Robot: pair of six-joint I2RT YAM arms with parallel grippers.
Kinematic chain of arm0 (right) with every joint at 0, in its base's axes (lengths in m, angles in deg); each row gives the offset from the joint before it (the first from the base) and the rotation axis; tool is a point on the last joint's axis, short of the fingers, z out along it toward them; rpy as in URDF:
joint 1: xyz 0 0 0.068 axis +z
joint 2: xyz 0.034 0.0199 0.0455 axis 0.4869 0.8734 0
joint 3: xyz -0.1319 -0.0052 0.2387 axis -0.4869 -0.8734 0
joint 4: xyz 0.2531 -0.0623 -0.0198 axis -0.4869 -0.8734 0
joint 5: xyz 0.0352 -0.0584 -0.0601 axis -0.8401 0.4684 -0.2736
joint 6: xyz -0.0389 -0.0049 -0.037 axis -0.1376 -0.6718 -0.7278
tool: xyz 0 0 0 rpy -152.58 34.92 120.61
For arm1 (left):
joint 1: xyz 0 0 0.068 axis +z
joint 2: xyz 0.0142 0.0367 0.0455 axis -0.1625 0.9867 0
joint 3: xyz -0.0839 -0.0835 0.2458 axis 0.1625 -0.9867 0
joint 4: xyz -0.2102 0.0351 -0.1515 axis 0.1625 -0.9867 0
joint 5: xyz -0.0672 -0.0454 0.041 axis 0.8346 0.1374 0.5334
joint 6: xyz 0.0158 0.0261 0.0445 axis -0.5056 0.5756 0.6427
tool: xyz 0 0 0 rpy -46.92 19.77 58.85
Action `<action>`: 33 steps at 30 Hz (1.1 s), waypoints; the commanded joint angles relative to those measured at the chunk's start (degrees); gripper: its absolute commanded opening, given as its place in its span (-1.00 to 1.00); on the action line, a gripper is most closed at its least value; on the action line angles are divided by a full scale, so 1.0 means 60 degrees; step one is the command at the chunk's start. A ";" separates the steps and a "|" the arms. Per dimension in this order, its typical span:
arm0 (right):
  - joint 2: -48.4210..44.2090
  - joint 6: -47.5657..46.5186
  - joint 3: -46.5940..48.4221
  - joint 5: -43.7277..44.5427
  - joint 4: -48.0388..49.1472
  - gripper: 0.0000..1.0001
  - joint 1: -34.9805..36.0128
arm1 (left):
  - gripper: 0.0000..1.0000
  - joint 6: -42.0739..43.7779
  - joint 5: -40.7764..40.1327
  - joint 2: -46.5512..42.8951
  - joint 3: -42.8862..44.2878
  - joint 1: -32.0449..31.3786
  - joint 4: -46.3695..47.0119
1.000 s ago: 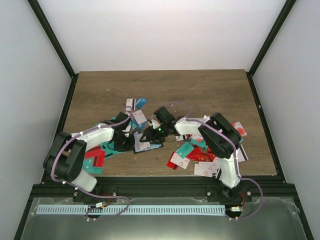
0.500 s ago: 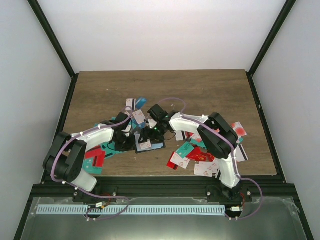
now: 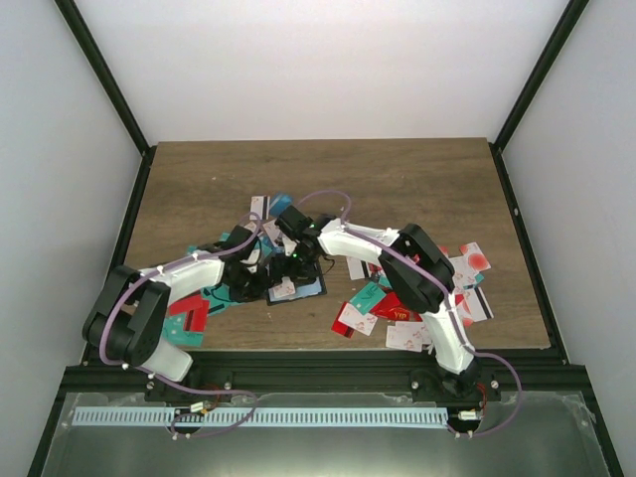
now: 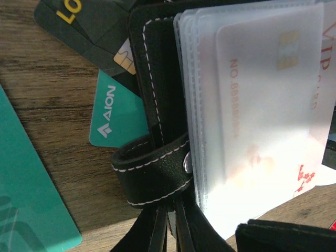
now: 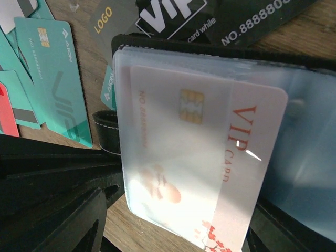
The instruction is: Put the credit cards into the card holder
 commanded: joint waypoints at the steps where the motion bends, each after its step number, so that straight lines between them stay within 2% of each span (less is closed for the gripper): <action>1: 0.0409 -0.0105 0.0099 0.0175 -0.0203 0.39 0.0386 | -0.85 -0.0158 0.0479 -0.0032 -0.0246 -0.0060 0.0473; 7: -0.0306 -0.0660 0.0026 0.0110 0.0011 0.47 0.0261 | -0.85 -0.0165 0.0099 -0.0475 -0.0313 -0.0057 0.0137; 14: -0.0710 -0.1052 0.0108 0.0467 -0.0427 0.70 0.0132 | -0.85 -0.0127 -0.0104 -0.0616 -0.0532 -0.0050 0.0021; 19: -0.0848 -0.1131 0.0166 0.0725 -0.0673 0.71 0.0093 | -0.86 -0.0145 -0.0128 -0.0633 -0.0548 -0.0044 0.0036; 33: -0.0589 -0.1124 -0.0312 -0.0470 0.0170 0.62 0.0123 | -0.86 -0.0209 -0.0020 -0.0460 -0.0485 -0.0045 0.0203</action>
